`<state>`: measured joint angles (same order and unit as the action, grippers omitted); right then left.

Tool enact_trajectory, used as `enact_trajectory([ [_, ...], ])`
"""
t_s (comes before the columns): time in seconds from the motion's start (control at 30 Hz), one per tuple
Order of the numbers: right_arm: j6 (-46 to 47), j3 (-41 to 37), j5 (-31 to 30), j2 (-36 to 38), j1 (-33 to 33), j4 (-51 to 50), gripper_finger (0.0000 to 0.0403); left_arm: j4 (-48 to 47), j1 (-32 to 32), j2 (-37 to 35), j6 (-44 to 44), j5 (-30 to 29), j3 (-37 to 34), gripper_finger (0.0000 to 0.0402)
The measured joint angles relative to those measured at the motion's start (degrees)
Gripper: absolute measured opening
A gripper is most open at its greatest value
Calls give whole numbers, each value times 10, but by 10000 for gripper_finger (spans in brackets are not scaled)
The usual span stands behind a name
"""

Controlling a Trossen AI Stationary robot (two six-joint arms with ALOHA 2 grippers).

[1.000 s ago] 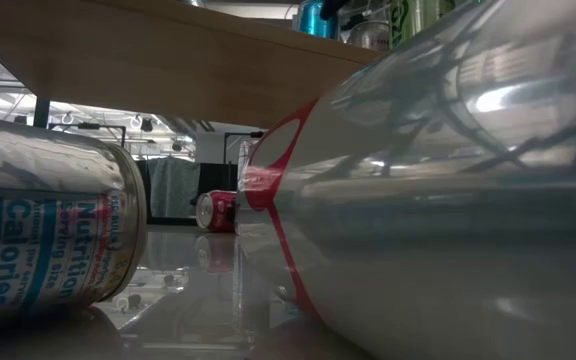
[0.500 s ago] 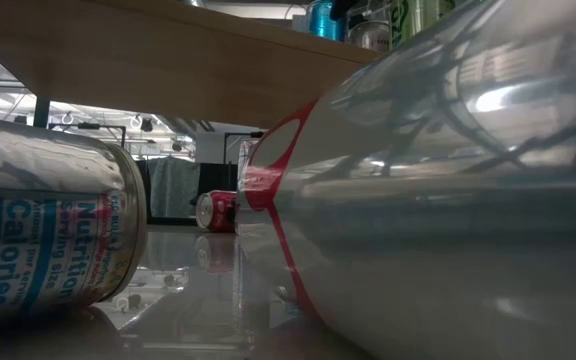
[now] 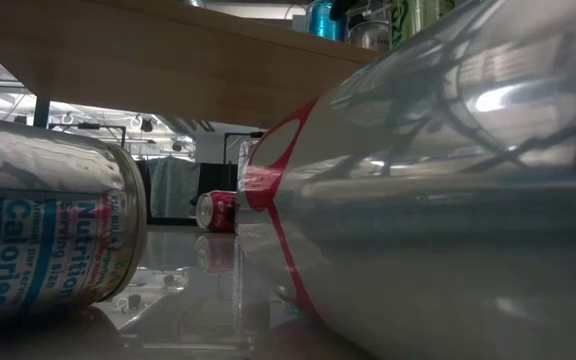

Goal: Place canned beverage on shelf
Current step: Put the blue soda can on the shelf, then put the blue soda can on the shelf aligned with the other blue soda can

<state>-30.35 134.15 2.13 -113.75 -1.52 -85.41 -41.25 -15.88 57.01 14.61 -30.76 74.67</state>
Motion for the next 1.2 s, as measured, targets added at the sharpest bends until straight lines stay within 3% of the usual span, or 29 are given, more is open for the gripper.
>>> enact_trajectory([
  [0.33,0,0,0,0,0,0,280,0,0,0,0,0,0,395],
  [0.77,0,-1,-18,-2,0,4,377,0,0,0,1,0,0,395],
  [1.2,4,8,-26,18,1,34,381,0,0,0,3,0,0,395],
])
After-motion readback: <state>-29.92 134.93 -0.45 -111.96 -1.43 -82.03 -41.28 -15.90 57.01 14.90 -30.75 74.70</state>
